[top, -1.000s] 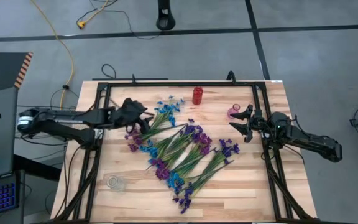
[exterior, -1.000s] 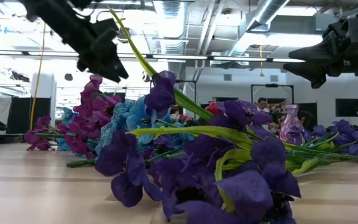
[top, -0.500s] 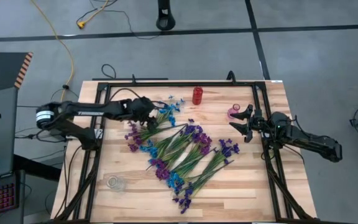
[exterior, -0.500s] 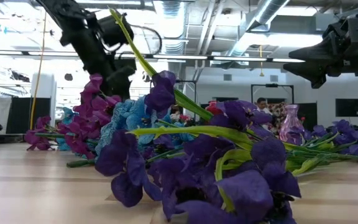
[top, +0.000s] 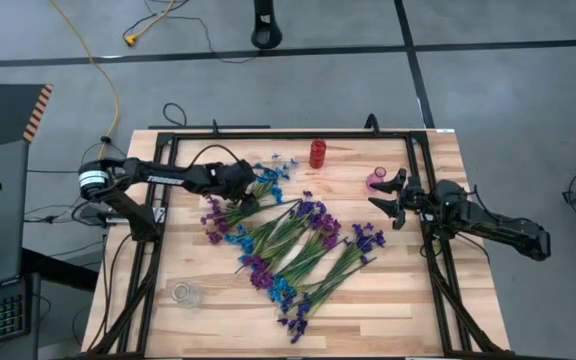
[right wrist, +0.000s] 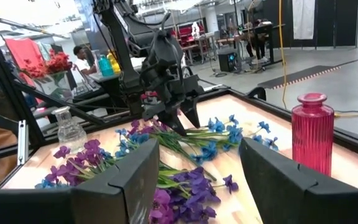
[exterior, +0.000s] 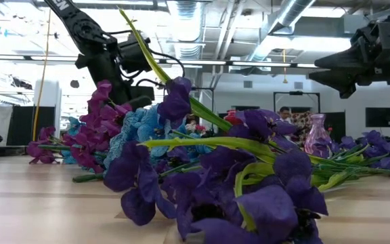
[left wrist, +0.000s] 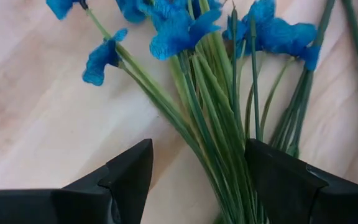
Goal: Sort flowers into vase by color
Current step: Put the top blue flowers into the red vase
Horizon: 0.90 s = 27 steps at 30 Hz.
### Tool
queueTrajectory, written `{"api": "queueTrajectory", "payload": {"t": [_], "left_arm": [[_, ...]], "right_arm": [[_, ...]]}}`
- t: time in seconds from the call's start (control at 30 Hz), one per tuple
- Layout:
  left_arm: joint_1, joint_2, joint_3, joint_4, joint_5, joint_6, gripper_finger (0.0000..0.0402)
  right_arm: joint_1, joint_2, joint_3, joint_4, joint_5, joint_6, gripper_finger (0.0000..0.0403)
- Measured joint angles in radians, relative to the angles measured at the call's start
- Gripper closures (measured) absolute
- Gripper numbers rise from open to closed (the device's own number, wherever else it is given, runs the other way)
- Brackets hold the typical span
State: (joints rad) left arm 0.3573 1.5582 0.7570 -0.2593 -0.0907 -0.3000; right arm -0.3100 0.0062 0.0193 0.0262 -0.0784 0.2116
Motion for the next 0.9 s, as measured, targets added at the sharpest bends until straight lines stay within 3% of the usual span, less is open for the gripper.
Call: {"api": "queueTrajectory", "payload": {"t": [0.2, 0.67, 0.9], "left_arm": [[0.005, -0.003, 0.000, 0.005, 0.001, -0.002, 0.0215], [0.010, -0.006, 0.000, 0.031, 0.002, -0.019, 0.0385], [0.042, -0.006, 0.000, 0.036, 0.004, -0.052, 0.0397]], "right_arm": [[0.000, 0.000, 0.000, -0.003, 0.000, 0.000, 0.0150], [0.000, 0.000, 0.000, -0.006, 0.000, -0.001, 0.0150], [0.000, 0.000, 0.000, -0.007, 0.000, -0.001, 0.0150]]}}
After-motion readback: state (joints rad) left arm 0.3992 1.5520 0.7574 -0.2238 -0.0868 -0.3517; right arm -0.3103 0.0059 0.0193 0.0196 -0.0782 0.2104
